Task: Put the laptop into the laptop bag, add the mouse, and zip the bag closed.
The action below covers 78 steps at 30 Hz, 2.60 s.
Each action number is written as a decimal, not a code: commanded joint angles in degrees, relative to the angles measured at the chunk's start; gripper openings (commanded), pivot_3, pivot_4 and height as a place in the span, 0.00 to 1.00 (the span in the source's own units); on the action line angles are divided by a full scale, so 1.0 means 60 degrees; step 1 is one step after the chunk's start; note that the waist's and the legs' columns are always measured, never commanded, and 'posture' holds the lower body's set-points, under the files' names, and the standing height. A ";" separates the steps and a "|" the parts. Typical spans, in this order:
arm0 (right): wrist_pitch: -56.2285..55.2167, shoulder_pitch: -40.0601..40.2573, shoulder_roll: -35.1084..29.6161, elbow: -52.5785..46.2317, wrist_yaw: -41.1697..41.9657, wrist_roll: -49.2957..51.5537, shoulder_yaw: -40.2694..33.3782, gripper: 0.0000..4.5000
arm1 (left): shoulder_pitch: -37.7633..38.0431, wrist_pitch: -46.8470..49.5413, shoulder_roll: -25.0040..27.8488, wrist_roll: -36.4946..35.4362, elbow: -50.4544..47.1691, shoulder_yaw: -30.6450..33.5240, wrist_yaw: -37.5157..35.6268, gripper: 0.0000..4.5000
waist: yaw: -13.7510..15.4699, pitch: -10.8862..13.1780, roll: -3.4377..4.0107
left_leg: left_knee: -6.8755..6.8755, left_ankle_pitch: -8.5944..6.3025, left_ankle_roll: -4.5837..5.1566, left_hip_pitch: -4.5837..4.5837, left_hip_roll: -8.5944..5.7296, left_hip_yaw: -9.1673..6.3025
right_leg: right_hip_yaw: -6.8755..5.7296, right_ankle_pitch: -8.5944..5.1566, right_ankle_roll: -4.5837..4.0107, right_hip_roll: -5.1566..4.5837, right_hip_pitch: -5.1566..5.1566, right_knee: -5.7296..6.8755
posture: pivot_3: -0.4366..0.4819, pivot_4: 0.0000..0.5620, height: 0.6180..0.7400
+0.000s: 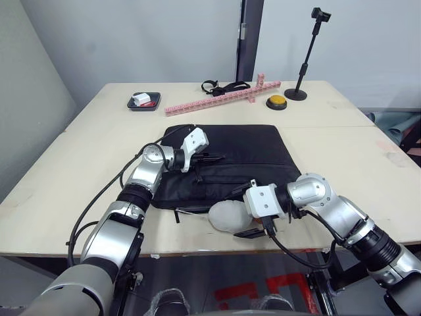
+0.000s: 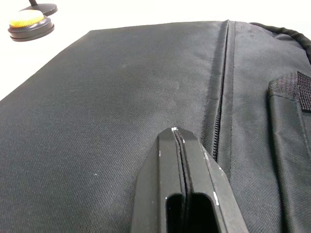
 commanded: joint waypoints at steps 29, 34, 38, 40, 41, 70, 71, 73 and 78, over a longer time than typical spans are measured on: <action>0.0346 0.0991 -0.0826 -0.1410 0.0133 0.0750 -0.1217 0.00 | 0.0590 0.0315 0.0033 0.0787 0.0975 -0.0640 -0.0370 0.00 | 0.0018 -0.0006 0.0002 | -0.0023 -0.0006 -0.0007 0.0002 0.0000 0.0002 | -0.0001 -0.0002 0.0003 0.0000 0.0006 -0.0036 | 0.48 0.27 1.00; 0.0531 0.1326 -0.1223 -0.1541 0.0138 0.0946 -0.1583 0.00 | 0.0644 0.0320 0.0013 0.0761 0.0896 -0.0648 -0.0491 0.00 | 0.0036 -0.0012 0.0005 | -0.0029 -0.0008 -0.0010 0.0001 0.0000 0.0004 | -0.0001 -0.0005 0.0008 0.0000 0.0008 -0.0045 | 0.48 0.27 1.00; 0.0652 0.1814 -0.1891 -0.1503 0.0284 0.1319 -0.2386 0.00 | 0.0659 0.0330 0.0022 0.0729 0.0881 -0.0582 -0.0428 0.00 | 0.0073 -0.0014 0.0008 | -0.0043 -0.0009 -0.0012 -0.0002 -0.0003 0.0004 | -0.0003 -0.0011 0.0018 -0.0002 0.0008 -0.0059 | 0.48 0.27 1.00; 0.0536 0.2002 -0.2217 -0.1370 0.0401 0.1368 -0.2623 0.00 | 0.0671 0.0332 0.0030 0.0708 0.0883 -0.0557 -0.0440 0.00 | 0.0064 -0.0016 0.0008 | -0.0053 -0.0009 -0.0011 0.0000 -0.0005 0.0008 | -0.0002 -0.0011 0.0018 -0.0004 0.0011 -0.0074 | 0.48 0.27 1.00; 0.0481 0.2084 -0.2334 -0.1297 0.0434 0.1397 -0.2738 0.00 | 0.0691 0.0343 0.0036 0.0704 0.0863 -0.0562 -0.0478 0.00 | 0.0064 -0.0017 0.0009 | -0.0056 -0.0009 -0.0011 0.0001 -0.0005 0.0008 | -0.0002 -0.0011 0.0018 -0.0003 0.0012 -0.0074 | 0.48 0.27 1.00; 0.0091 0.3764 -0.4337 0.1498 0.1040 0.2120 -0.5942 0.00 | 0.0807 0.0229 0.0073 0.0855 0.0973 -0.0619 -0.0461 0.00 | 0.0063 -0.0037 0.0016 | -0.0085 -0.0011 0.0000 -0.0001 -0.0018 0.0021 | -0.0002 -0.0025 0.0041 -0.0015 0.0025 -0.0132 | 0.48 0.27 1.00; -0.0015 0.3693 -0.4392 0.1774 0.1054 0.2074 -0.5961 0.00 | 0.0824 0.0212 0.0083 0.0862 0.0988 -0.0615 -0.0450 0.00 | 0.0057 -0.0038 0.0014 | -0.0091 -0.0010 0.0001 0.0000 -0.0018 0.0021 | -0.0003 -0.0025 0.0041 -0.0015 0.0028 -0.0140 | 0.48 0.27 1.00; -0.0110 0.3559 -0.4440 0.2182 0.1065 0.2057 -0.5998 0.00 | 0.0869 0.0195 0.0097 0.0864 0.0970 -0.0619 -0.0459 0.00 | 0.0052 -0.0040 0.0011 | -0.0094 -0.0010 0.0004 0.0000 -0.0020 0.0023 | -0.0003 -0.0025 0.0041 -0.0015 0.0030 -0.0149 | 0.48 0.27 1.00; -0.0264 0.3357 -0.4514 0.2705 0.1132 0.2029 -0.5984 0.00 | 0.0929 0.0187 0.0133 0.0860 0.0897 -0.0622 -0.0486 0.00 | 0.0044 -0.0055 0.0014 | -0.0108 -0.0010 0.0012 0.0001 -0.0022 0.0029 | -0.0003 -0.0024 0.0041 -0.0016 0.0037 -0.0176 | 0.48 0.27 1.00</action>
